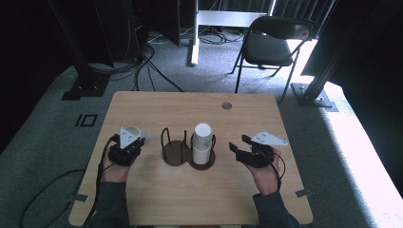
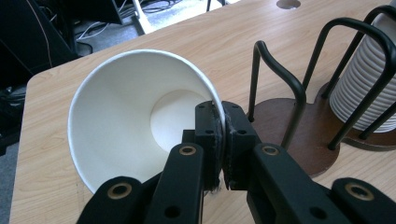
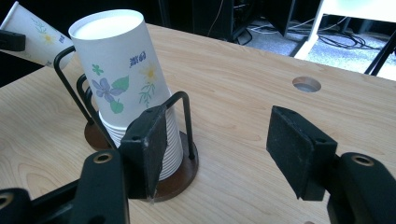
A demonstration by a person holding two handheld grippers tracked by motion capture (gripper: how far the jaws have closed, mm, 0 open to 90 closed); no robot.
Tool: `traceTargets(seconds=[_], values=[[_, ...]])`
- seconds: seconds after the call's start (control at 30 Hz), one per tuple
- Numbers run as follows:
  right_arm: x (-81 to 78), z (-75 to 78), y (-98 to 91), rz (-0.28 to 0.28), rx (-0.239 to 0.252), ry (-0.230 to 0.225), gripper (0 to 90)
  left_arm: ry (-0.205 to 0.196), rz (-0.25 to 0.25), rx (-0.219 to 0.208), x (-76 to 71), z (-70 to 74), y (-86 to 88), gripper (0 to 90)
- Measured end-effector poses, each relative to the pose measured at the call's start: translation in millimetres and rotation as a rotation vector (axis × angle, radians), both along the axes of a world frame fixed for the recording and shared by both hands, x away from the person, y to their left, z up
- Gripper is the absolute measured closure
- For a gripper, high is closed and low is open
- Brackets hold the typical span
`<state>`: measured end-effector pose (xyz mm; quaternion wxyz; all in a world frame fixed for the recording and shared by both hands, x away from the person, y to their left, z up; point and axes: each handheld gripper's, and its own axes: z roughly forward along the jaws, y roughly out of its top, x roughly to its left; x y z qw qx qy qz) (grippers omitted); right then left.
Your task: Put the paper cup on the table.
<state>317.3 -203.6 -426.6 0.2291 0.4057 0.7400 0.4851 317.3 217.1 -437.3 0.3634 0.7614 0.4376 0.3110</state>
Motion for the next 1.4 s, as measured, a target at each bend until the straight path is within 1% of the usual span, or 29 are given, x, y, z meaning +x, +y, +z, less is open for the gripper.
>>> traceTargets(seconds=[0.17,0.7,0.8,1.4], values=[[-0.2,-0.1,0.3,0.001,-0.001,0.0,37.7,0.006,0.001,0.009,0.5,-0.9,-0.5,86.9],[0.0,-1.0,0.1,0.003,-0.004,0.001,37.9,0.025,0.002,0.018,3.4,-6.1,-1.6,86.9],[-0.1,-1.2,0.2,0.003,-0.005,0.002,37.8,0.028,0.0,0.026,3.6,-6.5,-2.0,86.9],[-0.2,-2.0,0.1,0.001,-0.006,0.001,37.9,0.057,0.007,0.045,7.5,-13.7,-2.0,86.7]])
